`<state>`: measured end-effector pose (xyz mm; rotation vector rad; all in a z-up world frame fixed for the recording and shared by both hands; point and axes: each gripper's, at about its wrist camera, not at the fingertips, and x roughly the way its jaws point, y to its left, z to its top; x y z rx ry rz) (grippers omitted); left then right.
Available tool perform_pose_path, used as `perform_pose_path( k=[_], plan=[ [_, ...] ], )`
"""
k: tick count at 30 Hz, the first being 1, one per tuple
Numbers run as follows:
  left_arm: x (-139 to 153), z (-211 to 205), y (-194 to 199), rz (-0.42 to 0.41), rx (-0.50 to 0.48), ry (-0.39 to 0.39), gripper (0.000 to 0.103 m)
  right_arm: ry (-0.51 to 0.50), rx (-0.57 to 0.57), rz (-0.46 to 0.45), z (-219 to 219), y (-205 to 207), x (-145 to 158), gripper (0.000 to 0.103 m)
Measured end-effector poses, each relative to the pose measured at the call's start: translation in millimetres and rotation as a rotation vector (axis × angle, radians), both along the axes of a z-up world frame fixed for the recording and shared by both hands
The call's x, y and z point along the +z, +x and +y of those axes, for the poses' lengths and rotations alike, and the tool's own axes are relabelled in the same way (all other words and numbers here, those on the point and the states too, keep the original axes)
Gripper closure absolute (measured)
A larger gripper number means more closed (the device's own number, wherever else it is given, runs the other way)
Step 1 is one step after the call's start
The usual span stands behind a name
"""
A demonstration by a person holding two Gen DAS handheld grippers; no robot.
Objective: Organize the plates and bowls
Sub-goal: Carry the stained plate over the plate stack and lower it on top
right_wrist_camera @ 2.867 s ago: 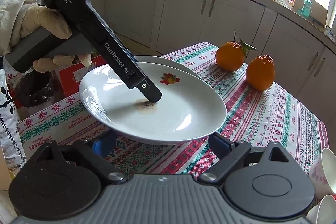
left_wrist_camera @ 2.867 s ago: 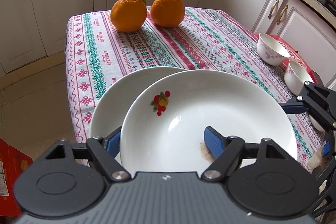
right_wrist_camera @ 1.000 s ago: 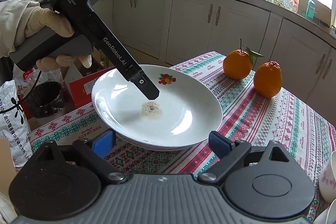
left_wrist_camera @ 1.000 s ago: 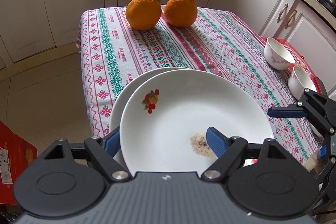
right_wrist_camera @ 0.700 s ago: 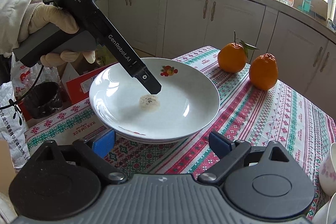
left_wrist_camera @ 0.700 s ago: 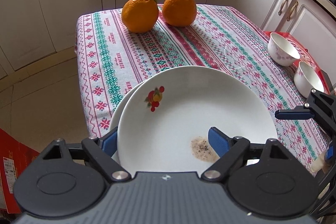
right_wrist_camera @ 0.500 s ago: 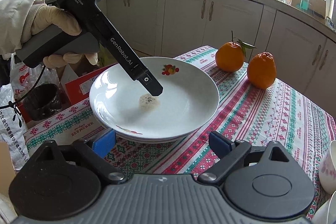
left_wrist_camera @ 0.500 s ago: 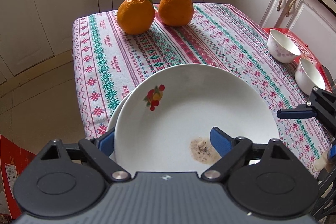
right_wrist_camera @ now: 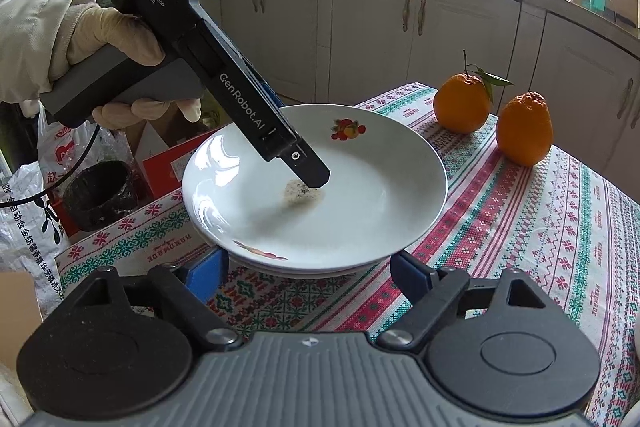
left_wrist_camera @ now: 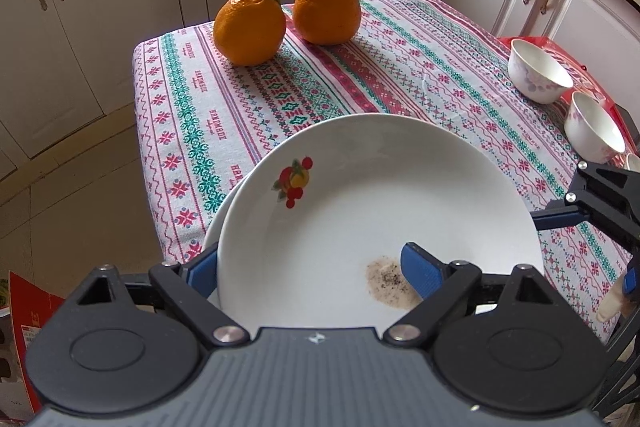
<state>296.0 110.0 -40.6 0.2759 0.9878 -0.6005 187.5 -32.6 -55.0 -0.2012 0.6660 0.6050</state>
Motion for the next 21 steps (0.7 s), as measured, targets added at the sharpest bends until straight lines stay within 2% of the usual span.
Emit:
perform_pose_path(
  k=[4, 11, 14, 18, 21],
  plan=[
    [-3, -4, 1, 0.002, -0.015, 0.015, 0.011, 0.036, -0.011, 0.01, -4, -1, 4, 0.012],
    [-6, -7, 5, 0.026, -0.013, -0.004, 0.01, 0.043, -0.011, -0.005, -5, -9, 8, 0.012],
    [-6, -10, 6, 0.031, -0.02, 0.015, 0.01, 0.066, -0.013, -0.001, -9, -8, 9, 0.012],
    [-3, -17, 4, -0.004, -0.036, 0.063, 0.01, 0.065, -0.013, -0.01, -10, -9, 10, 0.012],
    [-2, -16, 5, -0.002, -0.029, 0.054, 0.01, 0.062, -0.004, -0.007, -9, -10, 9, 0.012]
  ],
)
